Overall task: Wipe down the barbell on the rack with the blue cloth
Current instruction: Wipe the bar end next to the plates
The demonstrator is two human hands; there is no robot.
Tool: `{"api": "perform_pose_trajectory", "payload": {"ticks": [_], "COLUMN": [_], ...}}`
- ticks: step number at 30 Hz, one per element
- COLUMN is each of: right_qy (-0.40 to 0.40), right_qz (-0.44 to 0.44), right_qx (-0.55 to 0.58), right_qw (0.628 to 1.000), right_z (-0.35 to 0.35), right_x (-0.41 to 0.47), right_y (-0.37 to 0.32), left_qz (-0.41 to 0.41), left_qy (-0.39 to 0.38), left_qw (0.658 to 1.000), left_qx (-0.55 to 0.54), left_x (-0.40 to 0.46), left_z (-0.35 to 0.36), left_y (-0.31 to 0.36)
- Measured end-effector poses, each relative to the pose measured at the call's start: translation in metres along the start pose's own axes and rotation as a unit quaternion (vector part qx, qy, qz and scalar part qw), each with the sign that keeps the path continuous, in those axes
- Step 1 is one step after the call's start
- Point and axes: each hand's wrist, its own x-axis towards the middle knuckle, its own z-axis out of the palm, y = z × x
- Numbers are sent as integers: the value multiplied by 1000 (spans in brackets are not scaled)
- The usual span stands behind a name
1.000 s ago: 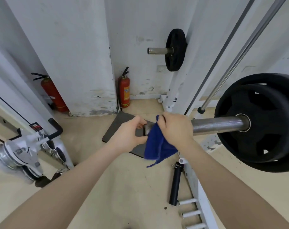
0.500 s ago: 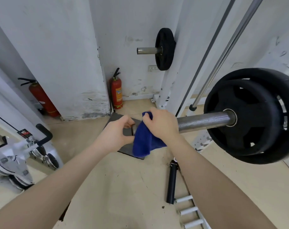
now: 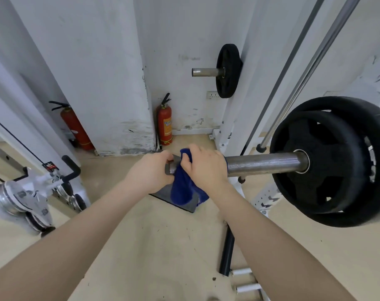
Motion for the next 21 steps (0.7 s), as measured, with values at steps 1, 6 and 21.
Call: {"api": "perform_pose_trajectory", "payload": {"ticks": [1,6,21], "right_qy": [-16,55,103], "right_qz": [-1,-19,-81], "right_qx": [-1,-11,18], "right_qw": [1000,998,991], "right_z": [-1,17,22], "right_x": [4,-28,-36], "right_y": [2,-5,33], "left_qz": [0,-9,-24], "left_qy": [0,17,55], "left_qw": [1000,996,981], "left_qx": [25,87,184], "left_x": [0,2,-1], "left_z": [-3,-9,24], "left_y": [3,22,49]}}
